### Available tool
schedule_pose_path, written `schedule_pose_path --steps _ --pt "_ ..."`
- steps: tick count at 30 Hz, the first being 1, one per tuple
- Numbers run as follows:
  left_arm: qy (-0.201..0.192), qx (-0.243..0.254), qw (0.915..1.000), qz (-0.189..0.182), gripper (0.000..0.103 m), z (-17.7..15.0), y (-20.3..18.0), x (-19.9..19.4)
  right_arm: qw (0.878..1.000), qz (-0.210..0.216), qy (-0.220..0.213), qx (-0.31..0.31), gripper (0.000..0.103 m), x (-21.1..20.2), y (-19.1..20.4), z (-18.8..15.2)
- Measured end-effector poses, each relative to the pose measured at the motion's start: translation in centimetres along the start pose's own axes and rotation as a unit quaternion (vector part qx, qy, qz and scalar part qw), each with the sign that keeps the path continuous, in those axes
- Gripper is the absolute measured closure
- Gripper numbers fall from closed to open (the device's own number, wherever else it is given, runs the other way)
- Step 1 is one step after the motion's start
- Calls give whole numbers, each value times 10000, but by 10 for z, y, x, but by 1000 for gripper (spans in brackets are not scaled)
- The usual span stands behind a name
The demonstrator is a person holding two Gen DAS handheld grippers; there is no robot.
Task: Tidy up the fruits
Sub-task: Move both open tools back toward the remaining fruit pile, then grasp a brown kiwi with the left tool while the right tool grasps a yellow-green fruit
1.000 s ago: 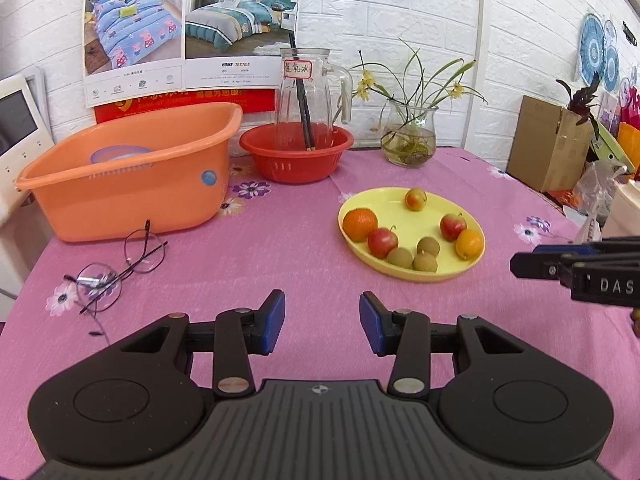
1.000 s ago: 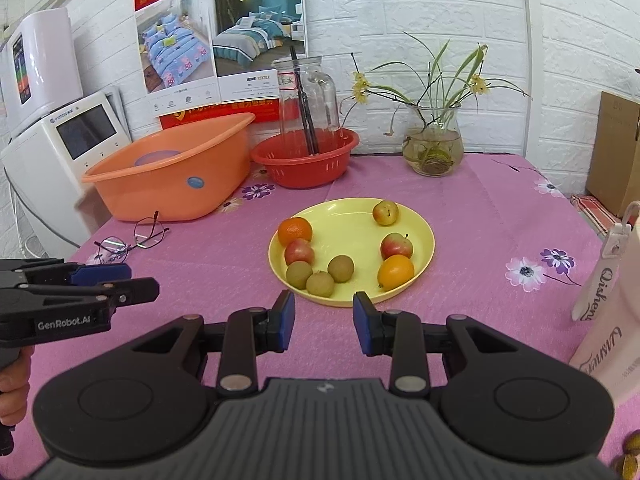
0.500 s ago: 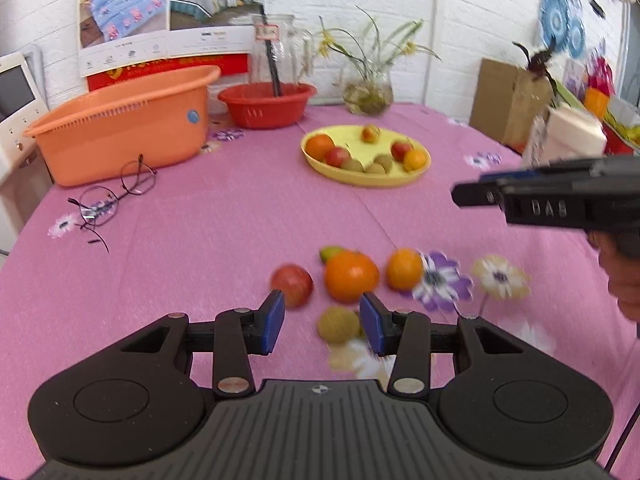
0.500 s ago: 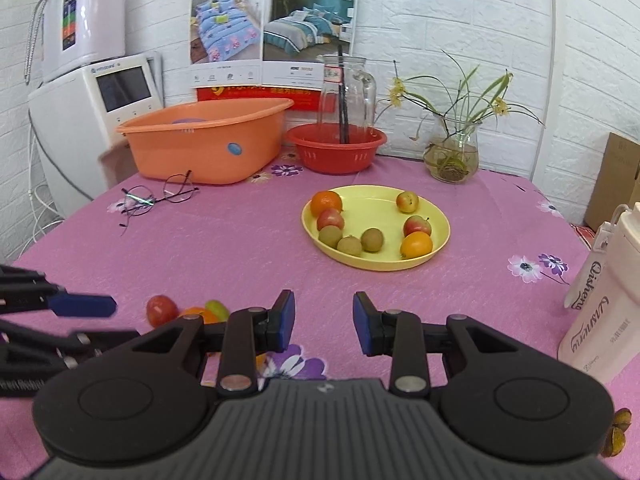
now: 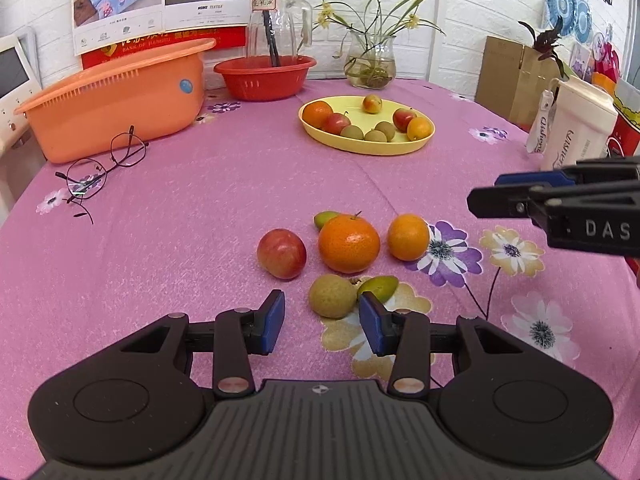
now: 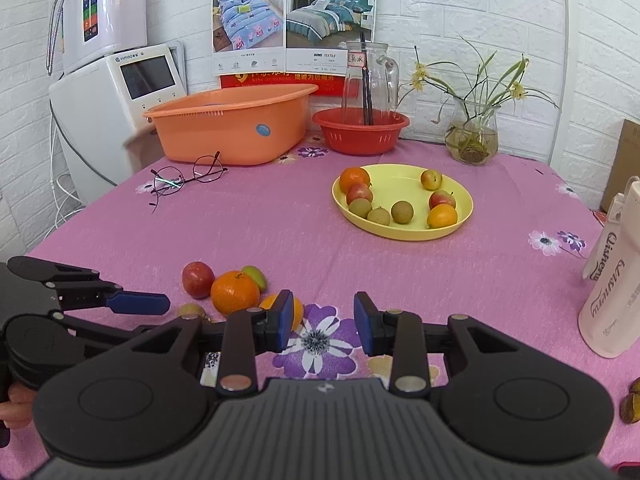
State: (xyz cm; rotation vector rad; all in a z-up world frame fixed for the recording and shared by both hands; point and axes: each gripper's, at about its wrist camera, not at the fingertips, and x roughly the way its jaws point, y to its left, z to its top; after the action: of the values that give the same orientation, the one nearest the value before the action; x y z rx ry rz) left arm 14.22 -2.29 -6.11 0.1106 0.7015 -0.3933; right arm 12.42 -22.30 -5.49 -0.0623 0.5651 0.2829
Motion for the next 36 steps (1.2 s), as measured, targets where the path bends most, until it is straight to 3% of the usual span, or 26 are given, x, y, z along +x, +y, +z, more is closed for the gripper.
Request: schedule_pose_path --steps 7,9,13,23,36 --pt "47 -46 10000 -34 67 3 -2 8 9998 150 82 -98 30 1 6 -6" --pt "76 -110 9999 -109 77 3 -1 11 9996 188 117 -147 30 2 7 -8" --pt "61 -189 9997 -153 77 2 0 9 9987 394 213 -232 30 5 10 -14" --pt "-169 -251 9994 143 77 2 12 -12 9911 1026 487 -692 30 23 29 -19" --pt "-290 -271 9990 227 77 0 22 -21 9887 1057 583 -892 30 44 38 -18"
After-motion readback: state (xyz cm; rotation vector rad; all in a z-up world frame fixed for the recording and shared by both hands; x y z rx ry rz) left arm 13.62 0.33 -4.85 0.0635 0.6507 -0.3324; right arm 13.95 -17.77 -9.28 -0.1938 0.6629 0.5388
